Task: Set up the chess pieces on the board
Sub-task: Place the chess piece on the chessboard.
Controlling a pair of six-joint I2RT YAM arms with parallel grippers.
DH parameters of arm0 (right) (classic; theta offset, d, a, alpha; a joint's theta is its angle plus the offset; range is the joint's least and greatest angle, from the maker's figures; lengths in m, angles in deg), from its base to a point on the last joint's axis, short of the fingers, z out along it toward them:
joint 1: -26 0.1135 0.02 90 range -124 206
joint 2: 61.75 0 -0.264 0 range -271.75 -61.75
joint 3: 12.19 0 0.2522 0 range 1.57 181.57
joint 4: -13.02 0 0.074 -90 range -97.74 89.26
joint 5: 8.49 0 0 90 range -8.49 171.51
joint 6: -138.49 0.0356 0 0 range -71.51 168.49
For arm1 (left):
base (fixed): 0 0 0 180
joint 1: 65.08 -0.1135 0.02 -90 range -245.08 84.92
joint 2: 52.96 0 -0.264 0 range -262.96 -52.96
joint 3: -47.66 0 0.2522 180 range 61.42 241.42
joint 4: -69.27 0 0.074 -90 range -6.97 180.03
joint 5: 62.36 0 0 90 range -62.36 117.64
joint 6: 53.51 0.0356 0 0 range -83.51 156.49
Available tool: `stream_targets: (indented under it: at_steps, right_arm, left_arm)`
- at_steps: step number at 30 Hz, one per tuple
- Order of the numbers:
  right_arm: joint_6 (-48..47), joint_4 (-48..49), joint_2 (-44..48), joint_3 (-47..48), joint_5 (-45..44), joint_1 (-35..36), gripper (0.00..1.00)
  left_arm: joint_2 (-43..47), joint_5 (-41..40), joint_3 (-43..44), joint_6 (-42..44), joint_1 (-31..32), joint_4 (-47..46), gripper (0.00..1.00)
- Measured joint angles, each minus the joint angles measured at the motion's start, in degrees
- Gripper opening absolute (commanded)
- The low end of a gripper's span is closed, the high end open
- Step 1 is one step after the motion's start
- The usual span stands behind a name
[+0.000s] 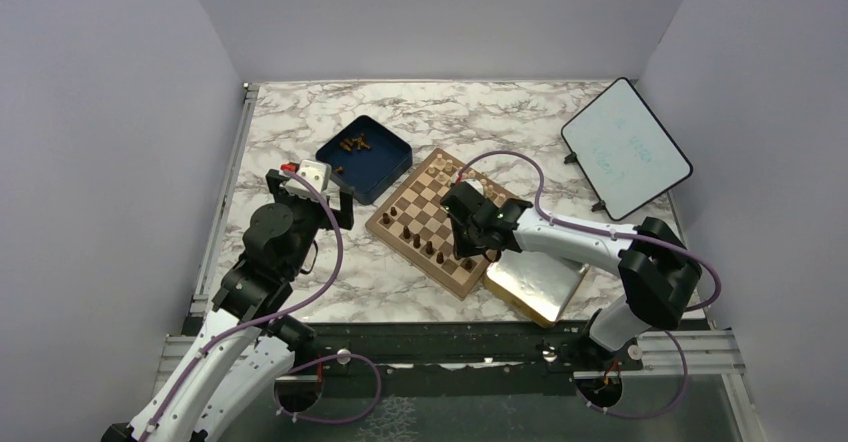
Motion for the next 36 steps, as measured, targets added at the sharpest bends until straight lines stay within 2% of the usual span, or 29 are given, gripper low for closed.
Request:
stream_targets:
  at_steps: [15,25,36]
  right_arm:
    - [0.02,-1.53,-0.81,0.94,-0.61,0.31,0.18]
    - [0.04,-1.62,-1.97,1.7,-0.61,0.35,0.3]
    - [0.07,-1.7,-2.56,1.92,-0.63,0.35,0.31]
  left_arm:
    - [0.11,0.0,-0.31,-0.02,0.0,0.0,0.99]
    - [0.31,0.0,-0.33,-0.02,0.0,-0.02,0.99]
    - [0.31,0.0,-0.35,0.0,0.0,0.0,0.99]
